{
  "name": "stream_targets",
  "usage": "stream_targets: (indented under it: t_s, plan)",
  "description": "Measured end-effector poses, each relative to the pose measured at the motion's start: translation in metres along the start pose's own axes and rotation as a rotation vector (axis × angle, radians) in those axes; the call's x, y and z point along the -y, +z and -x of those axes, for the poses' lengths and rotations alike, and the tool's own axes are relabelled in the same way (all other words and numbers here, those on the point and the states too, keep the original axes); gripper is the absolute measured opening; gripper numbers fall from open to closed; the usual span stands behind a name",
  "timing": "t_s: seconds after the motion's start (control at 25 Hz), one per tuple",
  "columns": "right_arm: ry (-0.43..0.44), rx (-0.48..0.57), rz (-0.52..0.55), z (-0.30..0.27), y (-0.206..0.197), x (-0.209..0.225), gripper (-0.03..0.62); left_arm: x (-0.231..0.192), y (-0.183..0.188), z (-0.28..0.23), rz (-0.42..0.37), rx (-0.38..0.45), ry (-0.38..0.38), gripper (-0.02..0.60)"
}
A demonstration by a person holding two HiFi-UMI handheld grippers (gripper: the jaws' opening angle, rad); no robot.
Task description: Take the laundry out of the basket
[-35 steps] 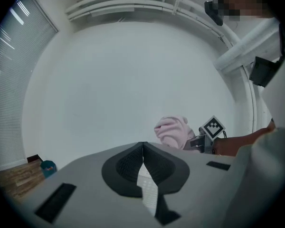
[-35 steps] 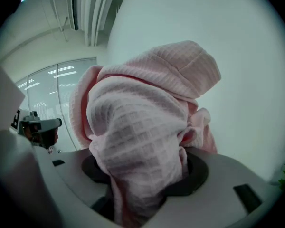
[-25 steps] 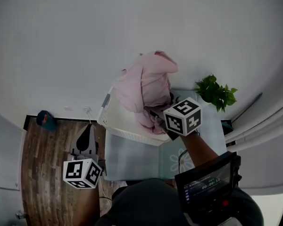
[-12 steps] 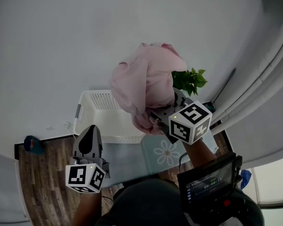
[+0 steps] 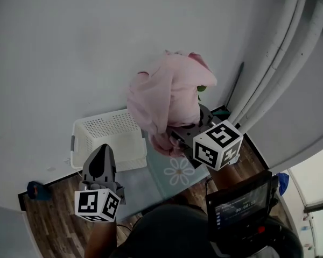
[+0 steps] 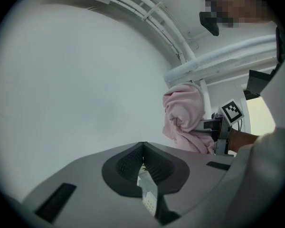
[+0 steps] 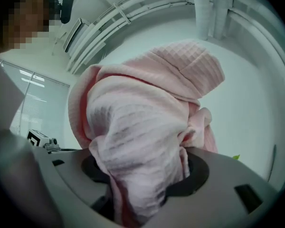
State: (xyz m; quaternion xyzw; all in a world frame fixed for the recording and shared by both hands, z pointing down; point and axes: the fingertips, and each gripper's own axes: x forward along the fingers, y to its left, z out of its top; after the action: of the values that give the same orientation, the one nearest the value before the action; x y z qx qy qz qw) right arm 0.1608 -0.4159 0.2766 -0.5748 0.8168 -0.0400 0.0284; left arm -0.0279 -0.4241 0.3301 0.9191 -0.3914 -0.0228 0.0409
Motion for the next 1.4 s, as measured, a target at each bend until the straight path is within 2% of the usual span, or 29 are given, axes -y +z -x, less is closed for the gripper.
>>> stream_targets:
  t_s: [0.44, 0.6, 0.8, 1.4]
  plan:
    - [-0.104, -0.023, -0.01, 0.009, -0.008, 0.006, 0.299, -0.003, 0.008, -0.02, 0.02, -0.031, -0.06, 0.011]
    - [-0.113, -0.021, 0.01, 0.021, -0.012, 0.02, 0.299, 0.007, 0.006, -0.032, 0.007, -0.053, -0.044, 0.011]
    - [-0.099, -0.01, 0.058, 0.044, -0.03, 0.041, 0.299, 0.037, -0.015, -0.047, -0.04, -0.063, -0.019, 0.011]
    - [-0.109, -0.03, 0.009, 0.036, -0.048, 0.068, 0.301, 0.028, -0.025, -0.061, -0.019, -0.074, 0.033, 0.011]
